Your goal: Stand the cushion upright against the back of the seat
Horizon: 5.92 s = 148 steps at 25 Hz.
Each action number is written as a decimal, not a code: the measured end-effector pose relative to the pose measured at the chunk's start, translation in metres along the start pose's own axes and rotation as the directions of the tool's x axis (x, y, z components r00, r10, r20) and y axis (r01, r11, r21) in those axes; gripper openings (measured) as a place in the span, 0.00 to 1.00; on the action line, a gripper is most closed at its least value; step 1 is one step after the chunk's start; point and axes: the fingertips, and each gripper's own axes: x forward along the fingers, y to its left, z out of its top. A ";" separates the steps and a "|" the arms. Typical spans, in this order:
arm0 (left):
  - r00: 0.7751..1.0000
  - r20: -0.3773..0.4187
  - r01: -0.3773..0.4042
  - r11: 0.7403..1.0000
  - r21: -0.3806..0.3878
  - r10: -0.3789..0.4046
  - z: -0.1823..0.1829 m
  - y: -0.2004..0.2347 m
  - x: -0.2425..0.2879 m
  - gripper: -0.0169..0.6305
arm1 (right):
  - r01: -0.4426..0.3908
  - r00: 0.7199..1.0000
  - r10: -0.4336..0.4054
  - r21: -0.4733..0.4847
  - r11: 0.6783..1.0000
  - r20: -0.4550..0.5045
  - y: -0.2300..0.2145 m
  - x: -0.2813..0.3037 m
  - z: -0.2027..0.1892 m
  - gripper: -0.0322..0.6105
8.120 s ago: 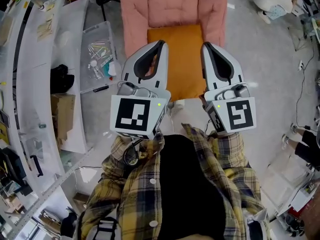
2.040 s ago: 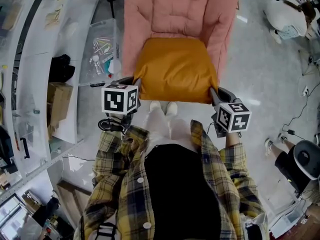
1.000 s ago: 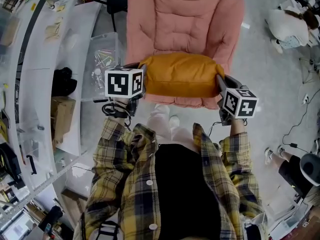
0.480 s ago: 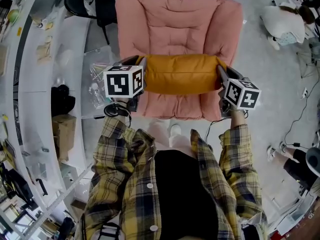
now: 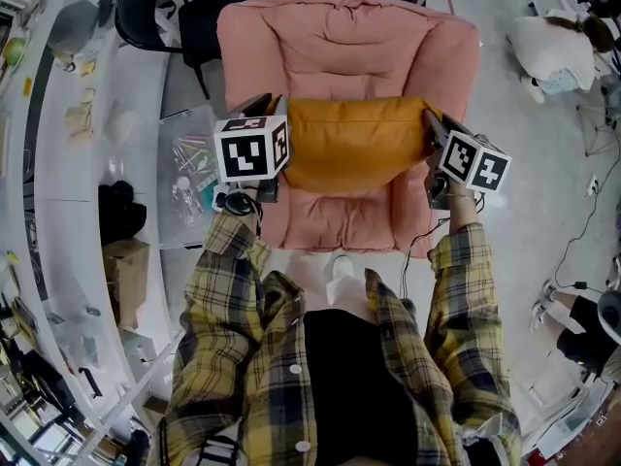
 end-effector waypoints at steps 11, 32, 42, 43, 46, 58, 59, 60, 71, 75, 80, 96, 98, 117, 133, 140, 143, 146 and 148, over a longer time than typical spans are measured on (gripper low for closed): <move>0.998 0.051 -0.037 0.999 0.027 0.035 0.039 0.020 0.059 0.15 | 0.066 0.997 -0.067 0.028 0.997 0.036 -0.023 0.062 0.035 0.18; 0.991 0.095 -0.106 0.991 0.083 0.098 0.071 0.059 0.156 0.10 | 0.163 0.985 -0.164 0.028 0.986 0.060 -0.052 0.161 0.074 0.20; 0.990 0.102 -0.110 0.989 0.100 0.100 0.074 0.056 0.136 0.09 | 0.208 0.972 -0.212 0.049 0.977 0.105 -0.052 0.139 0.078 0.21; 0.989 0.106 -0.110 0.989 0.096 0.100 0.075 0.056 0.132 0.09 | 0.207 0.971 -0.212 0.051 0.977 0.108 -0.052 0.136 0.079 0.22; 0.987 0.126 -0.108 0.991 0.079 0.097 0.079 0.056 0.119 0.09 | 0.199 0.973 -0.204 0.050 0.979 0.112 -0.049 0.128 0.081 0.22; 0.982 0.179 -0.085 0.990 0.108 0.065 0.090 0.031 0.079 0.09 | 0.184 0.979 -0.185 0.017 0.983 0.082 -0.046 0.092 0.074 0.23; 0.982 0.180 -0.085 0.990 0.110 0.064 0.090 0.031 0.078 0.09 | 0.183 0.980 -0.183 0.010 0.983 0.072 -0.047 0.090 0.073 0.23; 0.982 0.181 -0.083 0.990 0.111 0.062 0.090 0.030 0.077 0.09 | 0.182 0.981 -0.182 0.004 0.983 0.061 -0.048 0.089 0.071 0.23; 0.987 0.156 -0.064 0.989 0.136 0.042 0.081 0.020 0.083 0.09 | 0.173 0.983 -0.176 0.048 0.984 0.050 -0.068 0.073 0.066 0.28; 0.985 0.167 -0.056 0.988 0.141 0.032 0.084 0.014 0.082 0.09 | 0.187 0.976 -0.187 0.008 0.982 0.114 -0.064 0.068 0.069 0.28; 0.984 0.179 -0.031 0.990 0.136 0.007 0.086 0.004 0.074 0.09 | 0.164 0.977 -0.161 -0.013 0.986 0.141 -0.053 0.057 0.063 0.28; 0.962 0.261 0.047 0.988 0.147 -0.084 0.056 -0.089 -0.044 0.09 | -0.034 0.960 0.057 -0.090 0.995 0.273 0.046 -0.058 0.054 0.28; 0.951 0.289 0.064 0.987 0.147 -0.105 0.051 -0.109 -0.071 0.09 | -0.070 0.950 0.103 -0.122 0.990 0.293 0.064 -0.086 0.051 0.27; 0.878 0.440 0.140 0.980 0.138 -0.188 -0.043 -0.250 -0.259 0.09 | -0.218 0.825 0.360 -0.342 0.914 0.436 0.152 -0.304 -0.020 0.11; 0.840 0.474 0.204 0.964 0.173 -0.263 -0.073 -0.255 -0.321 0.04 | -0.268 0.800 0.418 -0.369 0.890 0.429 0.221 -0.347 -0.063 0.09; 0.837 0.480 0.194 0.963 0.189 -0.263 -0.079 -0.237 -0.336 0.03 | -0.261 0.802 0.420 -0.383 0.886 0.425 0.240 -0.350 -0.074 0.09; 0.832 0.485 0.198 0.961 0.193 -0.269 -0.078 -0.232 -0.339 0.03 | -0.246 0.808 0.410 -0.391 0.887 0.423 0.245 -0.348 -0.075 0.09; 0.829 0.488 0.202 0.960 0.195 -0.273 -0.076 -0.227 -0.341 0.03 | -0.242 0.812 0.408 -0.396 0.886 0.417 0.249 -0.344 -0.077 0.09; 0.828 0.488 0.204 0.959 0.195 -0.275 -0.075 -0.225 -0.341 0.03 | -0.240 0.814 0.408 -0.401 0.884 0.412 0.250 -0.342 -0.077 0.09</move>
